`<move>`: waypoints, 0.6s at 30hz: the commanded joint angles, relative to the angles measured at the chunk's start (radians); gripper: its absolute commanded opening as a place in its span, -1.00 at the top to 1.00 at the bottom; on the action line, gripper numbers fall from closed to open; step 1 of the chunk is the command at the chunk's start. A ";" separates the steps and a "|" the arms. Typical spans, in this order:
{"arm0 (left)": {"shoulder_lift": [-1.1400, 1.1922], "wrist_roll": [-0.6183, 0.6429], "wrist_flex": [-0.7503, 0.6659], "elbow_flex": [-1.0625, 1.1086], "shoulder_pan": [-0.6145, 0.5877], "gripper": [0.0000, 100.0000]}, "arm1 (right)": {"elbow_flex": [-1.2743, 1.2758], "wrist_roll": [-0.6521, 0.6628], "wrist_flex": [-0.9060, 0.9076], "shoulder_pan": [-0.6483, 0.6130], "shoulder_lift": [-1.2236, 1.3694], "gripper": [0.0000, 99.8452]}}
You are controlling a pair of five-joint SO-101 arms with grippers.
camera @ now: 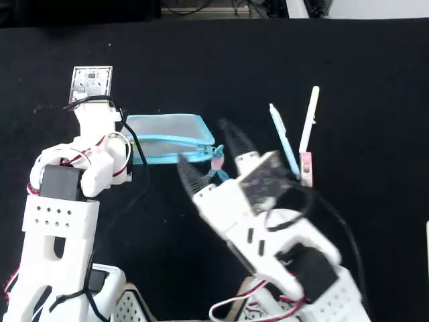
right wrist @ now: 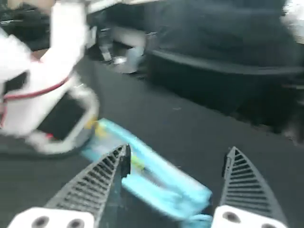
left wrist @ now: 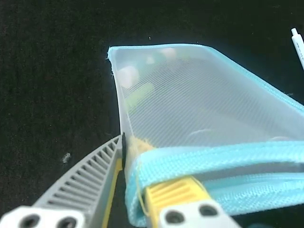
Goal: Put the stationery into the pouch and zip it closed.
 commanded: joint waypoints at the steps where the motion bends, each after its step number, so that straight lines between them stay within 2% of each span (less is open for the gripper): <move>1: 0.011 0.009 -0.018 0.002 0.007 0.94 | -0.108 -0.012 0.068 0.210 -0.002 0.40; 5: 0.011 0.009 -0.018 0.002 0.007 0.94 | -0.033 -0.026 0.058 0.416 0.010 0.47; 8: 0.011 0.009 -0.018 0.002 0.007 0.94 | 0.088 -0.203 -0.041 0.500 0.035 0.60; 11: 0.011 0.009 -0.018 0.002 0.007 0.94 | 0.254 -0.350 -0.250 0.572 0.044 0.65; 14: 0.011 0.009 -0.018 0.002 0.007 0.94 | 0.398 -0.338 -0.460 0.591 0.050 0.65; 18: 0.011 0.009 -0.018 0.002 0.007 0.94 | 0.486 -0.252 -0.562 0.589 0.050 0.65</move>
